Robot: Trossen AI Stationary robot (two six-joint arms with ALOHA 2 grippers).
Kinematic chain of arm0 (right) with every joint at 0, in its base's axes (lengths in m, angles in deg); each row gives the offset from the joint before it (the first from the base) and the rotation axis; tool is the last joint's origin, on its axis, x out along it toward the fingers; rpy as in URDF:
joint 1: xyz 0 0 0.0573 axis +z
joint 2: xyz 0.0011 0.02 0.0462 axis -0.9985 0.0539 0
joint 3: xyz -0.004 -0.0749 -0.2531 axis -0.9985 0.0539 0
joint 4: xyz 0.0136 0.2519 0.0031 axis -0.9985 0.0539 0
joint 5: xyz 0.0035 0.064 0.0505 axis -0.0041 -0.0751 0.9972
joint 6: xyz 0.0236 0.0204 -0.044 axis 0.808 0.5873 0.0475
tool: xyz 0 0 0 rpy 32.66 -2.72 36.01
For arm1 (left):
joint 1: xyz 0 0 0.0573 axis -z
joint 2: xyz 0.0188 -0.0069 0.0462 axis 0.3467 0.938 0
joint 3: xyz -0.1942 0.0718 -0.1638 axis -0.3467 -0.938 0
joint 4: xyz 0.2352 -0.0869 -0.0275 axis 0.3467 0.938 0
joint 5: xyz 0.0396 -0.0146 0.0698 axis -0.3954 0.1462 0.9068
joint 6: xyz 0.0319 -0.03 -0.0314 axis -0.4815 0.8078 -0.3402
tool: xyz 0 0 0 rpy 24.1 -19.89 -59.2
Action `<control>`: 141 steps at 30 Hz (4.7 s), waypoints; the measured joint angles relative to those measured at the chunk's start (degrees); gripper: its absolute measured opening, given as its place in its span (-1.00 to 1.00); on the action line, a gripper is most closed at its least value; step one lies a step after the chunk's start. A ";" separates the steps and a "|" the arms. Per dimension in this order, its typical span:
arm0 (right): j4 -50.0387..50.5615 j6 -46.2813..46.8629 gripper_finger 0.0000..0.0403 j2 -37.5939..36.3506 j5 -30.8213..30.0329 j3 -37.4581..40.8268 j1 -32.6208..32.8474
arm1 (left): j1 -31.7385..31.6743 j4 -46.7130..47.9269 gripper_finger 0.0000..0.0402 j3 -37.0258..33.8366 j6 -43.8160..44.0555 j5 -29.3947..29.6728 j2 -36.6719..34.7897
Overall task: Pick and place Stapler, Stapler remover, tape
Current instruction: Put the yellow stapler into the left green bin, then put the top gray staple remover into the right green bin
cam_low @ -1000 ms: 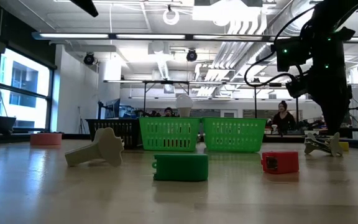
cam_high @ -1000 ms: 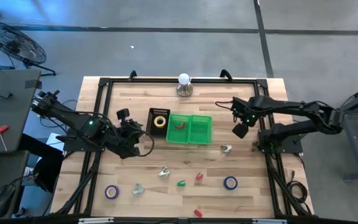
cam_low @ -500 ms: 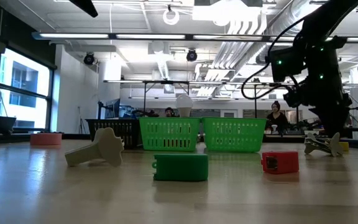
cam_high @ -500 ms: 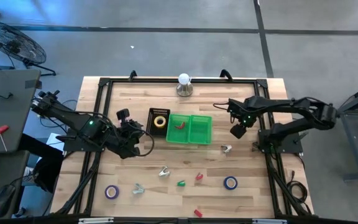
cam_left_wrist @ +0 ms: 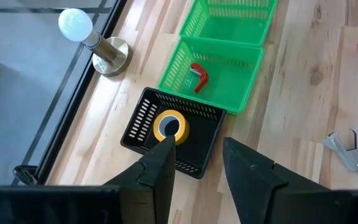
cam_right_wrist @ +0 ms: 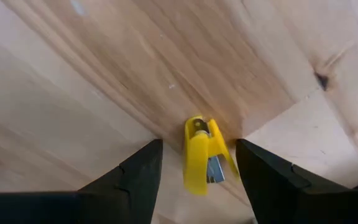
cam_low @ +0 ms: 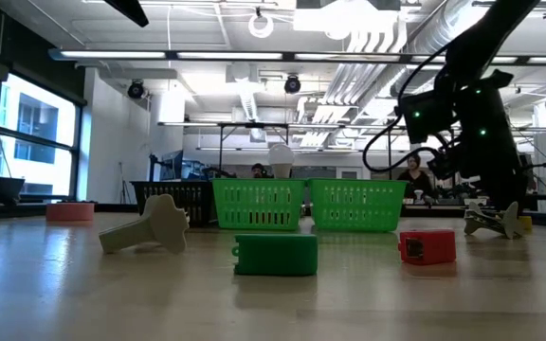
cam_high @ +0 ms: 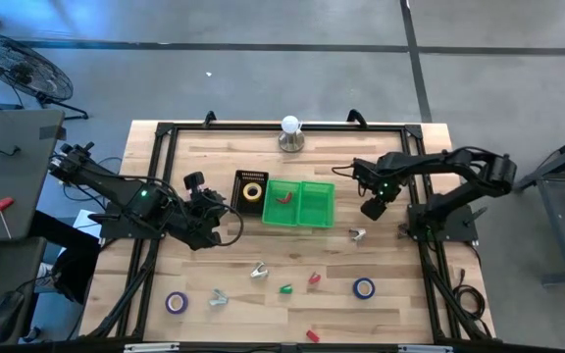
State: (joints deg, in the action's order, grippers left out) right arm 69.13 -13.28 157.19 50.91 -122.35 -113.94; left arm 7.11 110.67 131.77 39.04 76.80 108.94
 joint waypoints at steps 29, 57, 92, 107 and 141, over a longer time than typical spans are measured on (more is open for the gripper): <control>0.17 0.63 -0.77 -9.94 -4.73 -9.06 12.91 | 0.00 0.23 -0.36 0.00 0.71 -2.55 0.42; -31.34 -22.96 -0.77 10.99 8.00 -32.79 21.77 | 0.00 0.85 -0.36 0.00 0.64 -0.53 3.71; -26.97 -25.07 0.15 19.39 6.28 -40.10 19.49 | 0.02 2.16 -0.36 0.00 2.95 -5.98 4.59; 10.98 -7.07 0.14 9.98 1.85 -47.91 32.66 | 0.02 2.58 -0.36 0.00 1.06 -5.74 10.80; 4.32 5.14 0.12 9.19 0.27 -19.58 39.26 | 0.00 0.28 -0.36 0.00 -0.25 -3.99 11.06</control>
State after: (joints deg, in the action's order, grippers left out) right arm 73.45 -8.14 166.38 51.18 -141.94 -74.68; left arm 7.11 110.96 131.77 38.79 72.81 120.00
